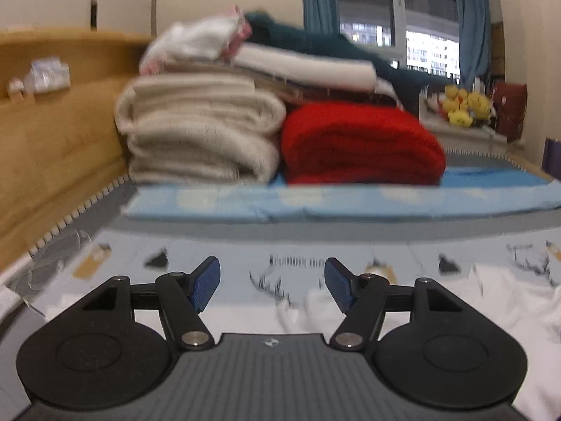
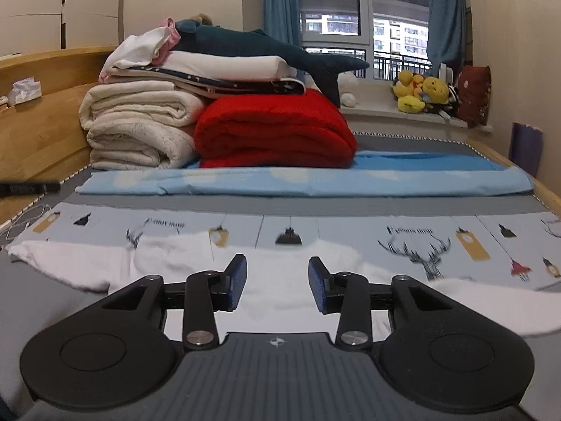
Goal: Fold small clothes
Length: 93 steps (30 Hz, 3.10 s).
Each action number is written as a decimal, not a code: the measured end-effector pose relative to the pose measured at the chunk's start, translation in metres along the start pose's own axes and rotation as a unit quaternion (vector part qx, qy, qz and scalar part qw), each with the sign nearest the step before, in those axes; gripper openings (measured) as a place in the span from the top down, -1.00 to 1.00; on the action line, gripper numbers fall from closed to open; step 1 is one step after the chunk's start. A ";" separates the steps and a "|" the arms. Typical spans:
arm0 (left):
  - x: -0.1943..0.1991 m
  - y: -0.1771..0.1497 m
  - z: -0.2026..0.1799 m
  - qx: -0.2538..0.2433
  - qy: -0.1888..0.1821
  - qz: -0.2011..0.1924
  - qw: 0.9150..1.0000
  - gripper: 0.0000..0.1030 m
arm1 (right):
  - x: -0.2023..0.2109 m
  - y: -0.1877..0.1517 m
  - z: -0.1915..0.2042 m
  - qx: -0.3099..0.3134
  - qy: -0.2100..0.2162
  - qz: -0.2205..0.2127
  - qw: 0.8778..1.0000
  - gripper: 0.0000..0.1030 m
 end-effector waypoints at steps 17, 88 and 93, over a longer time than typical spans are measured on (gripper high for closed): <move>-0.115 -0.077 0.140 0.079 0.088 0.118 0.986 -0.14 | -0.127 0.020 0.047 -0.019 0.049 0.022 0.998 0.22; -0.105 -0.006 0.019 0.198 0.026 0.152 0.968 0.57 | -0.232 -0.089 -0.045 -0.308 -0.027 0.254 0.916 0.89; -0.105 -0.005 0.020 0.197 0.022 0.153 0.968 0.57 | -0.193 -0.011 -0.031 -0.213 0.025 0.085 0.973 0.89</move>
Point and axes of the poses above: each gripper's, at about its wrist camera, not at the fingertips, and x roughly against the way its jaws point, z to its left, y to its top, the point moved 6 cm from there along -x, roughly the way its jaws point, and after that the axes turned 1 degree about z, right-handed, at the moved point
